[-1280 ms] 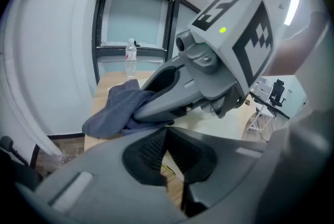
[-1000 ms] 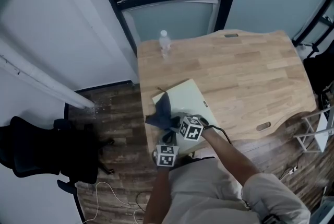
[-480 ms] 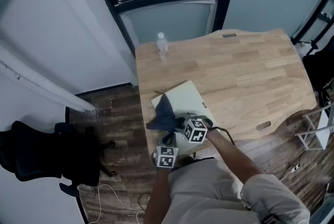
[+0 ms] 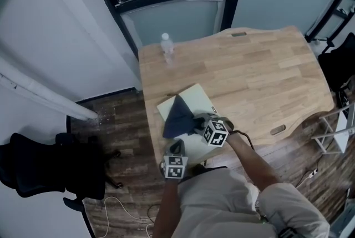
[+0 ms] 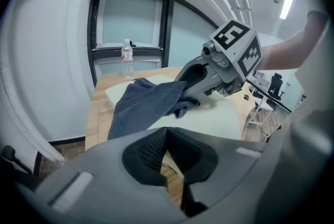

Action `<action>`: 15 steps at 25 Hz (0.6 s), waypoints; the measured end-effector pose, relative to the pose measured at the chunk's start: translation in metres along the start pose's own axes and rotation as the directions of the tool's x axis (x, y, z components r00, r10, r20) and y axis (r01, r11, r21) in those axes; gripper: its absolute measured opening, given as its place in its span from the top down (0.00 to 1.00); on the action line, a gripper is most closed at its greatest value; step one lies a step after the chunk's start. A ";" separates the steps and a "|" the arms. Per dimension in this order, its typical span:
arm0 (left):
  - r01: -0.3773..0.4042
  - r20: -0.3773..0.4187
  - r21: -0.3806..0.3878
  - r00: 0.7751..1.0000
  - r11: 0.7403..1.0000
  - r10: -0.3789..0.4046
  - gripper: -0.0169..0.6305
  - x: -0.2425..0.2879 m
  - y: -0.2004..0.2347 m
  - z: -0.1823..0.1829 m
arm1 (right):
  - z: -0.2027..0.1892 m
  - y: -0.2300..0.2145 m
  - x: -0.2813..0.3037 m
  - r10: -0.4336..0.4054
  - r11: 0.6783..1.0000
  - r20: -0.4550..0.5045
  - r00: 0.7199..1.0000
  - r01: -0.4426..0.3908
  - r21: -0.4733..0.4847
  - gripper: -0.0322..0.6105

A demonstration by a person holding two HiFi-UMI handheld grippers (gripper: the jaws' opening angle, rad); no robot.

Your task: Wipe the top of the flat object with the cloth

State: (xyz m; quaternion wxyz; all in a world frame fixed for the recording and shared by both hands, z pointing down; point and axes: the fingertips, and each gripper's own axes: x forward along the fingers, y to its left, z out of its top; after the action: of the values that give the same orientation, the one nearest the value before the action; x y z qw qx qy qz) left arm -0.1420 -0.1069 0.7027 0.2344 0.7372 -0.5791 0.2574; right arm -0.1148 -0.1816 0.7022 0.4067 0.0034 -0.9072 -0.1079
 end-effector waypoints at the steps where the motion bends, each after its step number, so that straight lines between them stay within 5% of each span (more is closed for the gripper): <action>1: 0.002 0.000 0.003 1.000 1.000 -0.002 0.96 0.000 0.000 0.000 | -0.005 -0.005 -0.003 -0.014 1.000 -0.007 1.000 0.014 0.007 0.79; 15: -0.001 0.002 0.013 1.000 1.000 0.001 0.96 -0.002 0.000 0.001 | -0.078 -0.059 -0.057 -0.228 0.955 -0.095 0.969 0.242 0.172 0.79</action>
State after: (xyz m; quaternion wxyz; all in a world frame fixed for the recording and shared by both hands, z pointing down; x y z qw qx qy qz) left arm -0.1426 -0.1065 0.7007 0.2287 0.7386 -0.5782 0.2604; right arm -0.0235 -0.2488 0.6987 0.4222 0.1523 -0.8907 -0.0719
